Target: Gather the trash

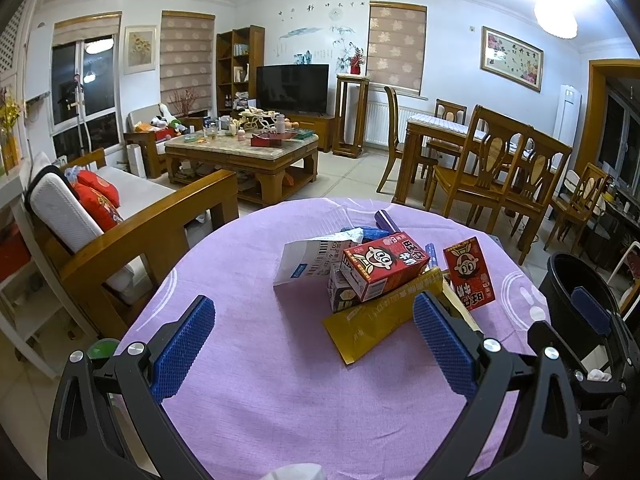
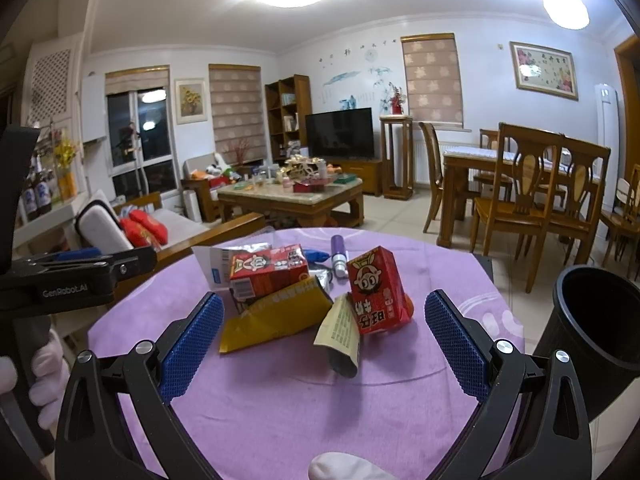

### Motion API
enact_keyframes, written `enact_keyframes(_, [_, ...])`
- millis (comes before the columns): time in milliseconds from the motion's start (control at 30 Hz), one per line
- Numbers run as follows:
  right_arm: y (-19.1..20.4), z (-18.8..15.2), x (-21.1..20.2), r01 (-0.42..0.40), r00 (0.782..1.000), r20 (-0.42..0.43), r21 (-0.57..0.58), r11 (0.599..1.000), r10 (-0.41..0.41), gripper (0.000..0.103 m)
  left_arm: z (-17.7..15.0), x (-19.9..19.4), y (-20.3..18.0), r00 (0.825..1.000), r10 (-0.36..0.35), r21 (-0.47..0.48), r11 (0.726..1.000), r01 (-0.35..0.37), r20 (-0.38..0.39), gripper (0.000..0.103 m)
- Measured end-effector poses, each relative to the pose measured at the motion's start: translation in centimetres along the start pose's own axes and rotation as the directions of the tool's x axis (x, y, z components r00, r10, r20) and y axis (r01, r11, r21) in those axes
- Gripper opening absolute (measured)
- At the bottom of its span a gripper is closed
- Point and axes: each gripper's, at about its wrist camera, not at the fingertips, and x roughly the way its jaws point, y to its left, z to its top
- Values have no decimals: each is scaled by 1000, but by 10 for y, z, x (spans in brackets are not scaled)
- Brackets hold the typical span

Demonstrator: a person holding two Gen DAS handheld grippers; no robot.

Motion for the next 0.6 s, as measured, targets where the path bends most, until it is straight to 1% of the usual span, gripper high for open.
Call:
enact_keyframes(267, [0, 0, 0, 0, 1000, -1, 0, 1000, 0, 99, -5, -8, -10, 1000, -1, 2, 1000, 1, 0, 98])
enact_keyframes(300, [0, 0, 0, 1, 1000, -1, 1, 1000, -1, 99, 0, 0, 0, 1000, -1, -1, 1000, 1, -2, 98])
enact_keyframes(333, [0, 0, 0, 1, 1000, -1, 1, 1000, -1, 99, 0, 1, 1, 1000, -1, -4, 1000, 1, -3, 98])
enact_keyframes(600, [0, 0, 1, 0, 1000, -3, 0, 1000, 0, 99, -1, 2, -1, 1000, -1, -2, 1000, 1, -3, 98])
